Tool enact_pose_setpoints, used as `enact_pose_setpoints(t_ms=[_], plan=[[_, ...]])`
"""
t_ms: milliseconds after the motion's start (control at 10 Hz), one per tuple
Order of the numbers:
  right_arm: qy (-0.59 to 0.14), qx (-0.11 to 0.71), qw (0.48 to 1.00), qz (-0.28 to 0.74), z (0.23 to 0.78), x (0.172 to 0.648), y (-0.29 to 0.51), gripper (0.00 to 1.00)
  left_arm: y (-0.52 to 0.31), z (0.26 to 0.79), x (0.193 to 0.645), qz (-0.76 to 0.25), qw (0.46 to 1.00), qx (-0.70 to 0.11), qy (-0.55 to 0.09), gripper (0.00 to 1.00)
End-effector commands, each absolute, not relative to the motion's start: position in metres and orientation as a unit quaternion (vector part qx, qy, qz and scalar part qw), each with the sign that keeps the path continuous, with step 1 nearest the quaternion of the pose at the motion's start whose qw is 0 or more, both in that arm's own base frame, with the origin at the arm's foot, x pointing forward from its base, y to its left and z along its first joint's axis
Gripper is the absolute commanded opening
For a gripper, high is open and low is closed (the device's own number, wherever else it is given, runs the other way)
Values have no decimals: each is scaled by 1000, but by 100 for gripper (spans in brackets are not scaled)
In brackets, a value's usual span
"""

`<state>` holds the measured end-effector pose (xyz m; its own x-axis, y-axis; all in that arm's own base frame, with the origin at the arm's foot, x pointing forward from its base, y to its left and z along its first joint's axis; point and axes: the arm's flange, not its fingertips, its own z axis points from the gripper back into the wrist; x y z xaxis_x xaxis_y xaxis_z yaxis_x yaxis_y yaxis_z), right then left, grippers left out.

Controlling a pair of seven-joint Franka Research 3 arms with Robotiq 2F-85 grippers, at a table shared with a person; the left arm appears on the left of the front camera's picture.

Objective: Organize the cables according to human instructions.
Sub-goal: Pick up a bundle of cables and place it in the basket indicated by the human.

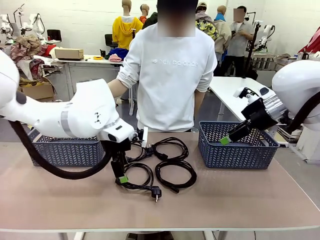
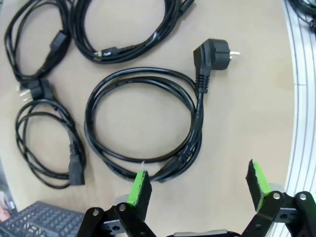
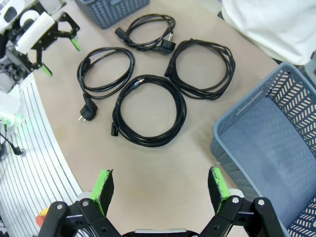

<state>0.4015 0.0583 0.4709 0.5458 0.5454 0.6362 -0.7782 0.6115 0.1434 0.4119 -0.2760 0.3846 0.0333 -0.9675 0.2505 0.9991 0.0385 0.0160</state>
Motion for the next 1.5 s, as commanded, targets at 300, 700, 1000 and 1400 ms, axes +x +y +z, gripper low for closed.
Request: enact_pose_setpoints(t_ms=[300,700,1000,1400], plan=[[-285,218,847,392,470,405,58,100,-319,360,417,-695,714,-57,-56,100],[-285,218,847,392,470,405,58,100,-332,337,417,-703,709,-47,-33,100],[-285,218,847,392,470,405,58,100,-335,325,422,-704,708,-43,-34,100],[-285,218,847,392,470,405,58,100,-338,320,426,-710,702,-37,-30,100]])
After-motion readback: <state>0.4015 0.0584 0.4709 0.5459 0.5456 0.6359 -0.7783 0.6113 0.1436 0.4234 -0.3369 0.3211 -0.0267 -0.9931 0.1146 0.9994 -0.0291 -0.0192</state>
